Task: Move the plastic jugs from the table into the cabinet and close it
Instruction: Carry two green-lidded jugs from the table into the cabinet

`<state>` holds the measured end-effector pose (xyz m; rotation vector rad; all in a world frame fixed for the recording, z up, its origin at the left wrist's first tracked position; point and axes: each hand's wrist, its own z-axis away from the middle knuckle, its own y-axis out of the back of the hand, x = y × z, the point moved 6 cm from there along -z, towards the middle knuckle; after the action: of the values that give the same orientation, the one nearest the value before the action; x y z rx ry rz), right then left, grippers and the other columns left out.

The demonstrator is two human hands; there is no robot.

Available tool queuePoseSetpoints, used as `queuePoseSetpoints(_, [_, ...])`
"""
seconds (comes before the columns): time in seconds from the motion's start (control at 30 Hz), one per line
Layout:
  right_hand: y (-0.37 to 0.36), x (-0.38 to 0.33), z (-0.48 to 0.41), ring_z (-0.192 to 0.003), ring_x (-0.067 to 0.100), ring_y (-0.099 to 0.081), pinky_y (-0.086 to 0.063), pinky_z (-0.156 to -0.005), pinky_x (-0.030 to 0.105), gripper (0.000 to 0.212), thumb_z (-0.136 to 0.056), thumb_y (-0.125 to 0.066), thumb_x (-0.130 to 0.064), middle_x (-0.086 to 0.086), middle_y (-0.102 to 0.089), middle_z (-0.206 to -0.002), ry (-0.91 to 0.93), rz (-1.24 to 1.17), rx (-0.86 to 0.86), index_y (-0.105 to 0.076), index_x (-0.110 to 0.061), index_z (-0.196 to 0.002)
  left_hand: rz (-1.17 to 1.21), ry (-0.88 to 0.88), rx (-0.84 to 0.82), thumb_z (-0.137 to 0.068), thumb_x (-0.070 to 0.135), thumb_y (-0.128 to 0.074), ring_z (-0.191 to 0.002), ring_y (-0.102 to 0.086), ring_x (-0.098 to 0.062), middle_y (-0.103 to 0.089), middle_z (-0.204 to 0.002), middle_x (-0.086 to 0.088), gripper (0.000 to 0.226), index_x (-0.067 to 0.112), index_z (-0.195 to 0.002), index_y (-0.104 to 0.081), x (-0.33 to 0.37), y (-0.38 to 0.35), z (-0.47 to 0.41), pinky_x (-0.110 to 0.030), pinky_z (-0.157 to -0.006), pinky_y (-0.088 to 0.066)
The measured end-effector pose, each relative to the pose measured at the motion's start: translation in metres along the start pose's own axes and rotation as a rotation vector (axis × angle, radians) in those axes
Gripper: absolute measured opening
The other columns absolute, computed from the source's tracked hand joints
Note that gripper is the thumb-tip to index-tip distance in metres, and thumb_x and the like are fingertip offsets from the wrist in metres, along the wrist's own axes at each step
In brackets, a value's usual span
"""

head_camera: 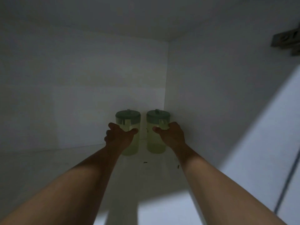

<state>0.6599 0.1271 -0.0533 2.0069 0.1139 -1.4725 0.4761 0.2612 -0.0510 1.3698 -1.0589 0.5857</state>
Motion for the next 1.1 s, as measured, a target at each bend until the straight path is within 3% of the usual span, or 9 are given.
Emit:
queuePoseSetpoints(0.1, [0.016, -0.018, 0.026, -0.131, 0.033, -0.049, -0.044, -0.107, 0.045, 0.097, -0.071, -0.077, -0.062, 0.011, -0.050, -0.143, 0.024, 0.159, 0.037, -0.037, -0.014, -0.145, -0.066, -0.002, 0.067, -0.070, 0.057, -0.076, -0.126, -0.042, -0.040, -0.043, -0.136, -0.019, 0.095, 0.011, -0.139, -0.030, 0.010, 0.023, 0.017, -0.050, -0.100, -0.043])
queuePoseSetpoints(0.2, [0.032, -0.043, 0.059, -0.134, 0.035, -0.044, -0.042, -0.109, 0.046, 0.096, -0.075, -0.076, -0.060, 0.012, -0.046, -0.145, 0.069, 0.229, 0.015, -0.031, -0.016, -0.149, -0.121, -0.052, 0.072, -0.072, 0.058, -0.073, -0.124, -0.042, -0.040, -0.042, -0.134, -0.018, 0.090, 0.014, -0.138, -0.030, 0.024, 0.054, 0.044, -0.051, -0.099, -0.043])
queuePoseSetpoints(0.33, [0.055, -0.077, 0.111, -0.129, 0.033, -0.049, -0.047, -0.104, 0.044, 0.080, -0.078, -0.071, -0.057, 0.010, -0.051, -0.141, 0.080, 0.332, -0.019, -0.041, -0.019, -0.141, -0.261, -0.217, 0.032, -0.077, 0.055, -0.069, -0.120, -0.044, -0.038, -0.044, -0.127, -0.015, 0.073, 0.019, -0.131, -0.035, 0.045, 0.102, 0.093, -0.049, -0.095, -0.045])
queuePoseSetpoints(0.47, [0.084, -0.112, 0.185, -0.121, 0.037, -0.054, -0.051, -0.100, 0.046, 0.061, -0.086, -0.066, -0.047, 0.015, -0.056, -0.131, 0.157, 0.432, 0.001, -0.048, -0.014, -0.134, -0.475, -0.397, -0.029, -0.083, 0.053, -0.062, -0.124, -0.042, -0.034, -0.043, -0.131, -0.014, 0.067, 0.022, -0.136, -0.034, 0.061, 0.158, 0.159, -0.047, -0.099, -0.043])
queuePoseSetpoints(0.63, [0.122, -0.155, 0.280, -0.125, 0.037, -0.053, -0.043, -0.105, 0.055, 0.059, -0.092, -0.050, -0.058, 0.013, -0.059, -0.133, 0.233, 0.542, 0.087, -0.056, -0.014, -0.130, -0.718, -0.596, -0.050, -0.088, 0.057, -0.052, -0.127, -0.043, -0.035, -0.043, -0.141, -0.015, 0.067, 0.020, -0.142, -0.038, 0.067, 0.222, 0.237, -0.046, -0.103, -0.042])
queuePoseSetpoints(0.73, [0.133, -0.183, 0.325, -0.125, 0.038, -0.053, -0.040, -0.107, 0.058, 0.060, -0.091, -0.047, -0.060, 0.015, -0.061, -0.131, 0.326, 0.531, 0.095, -0.057, -0.014, -0.128, -0.733, -0.636, -0.036, -0.089, 0.058, -0.049, -0.128, -0.045, -0.035, -0.045, -0.142, -0.016, 0.068, 0.019, -0.144, -0.038, 0.064, 0.264, 0.273, -0.046, -0.105, -0.041])
queuePoseSetpoints(0.9, [0.137, -0.233, 0.391, -0.140, 0.036, -0.041, -0.029, -0.115, 0.061, 0.063, -0.095, -0.047, -0.055, 0.017, -0.051, -0.147, 0.411, 0.573, 0.071, -0.050, -0.012, -0.141, -0.674, -0.656, 0.048, -0.091, 0.057, -0.047, -0.124, -0.051, -0.033, -0.054, -0.136, -0.015, 0.063, 0.017, -0.140, -0.046, 0.057, 0.336, 0.326, -0.038, -0.102, -0.043])
queuePoseSetpoints(1.1, [0.103, -0.279, 0.483, -0.143, 0.037, -0.035, -0.023, -0.117, 0.062, 0.064, -0.096, -0.046, -0.054, 0.017, -0.044, -0.150, 0.587, 0.499, -0.096, -0.044, -0.014, -0.145, -0.718, -0.635, 0.266, -0.094, 0.055, -0.042, -0.122, -0.054, -0.029, -0.061, -0.130, -0.010, 0.054, 0.019, -0.131, -0.056, 0.034, 0.439, 0.410, -0.037, -0.098, -0.043])
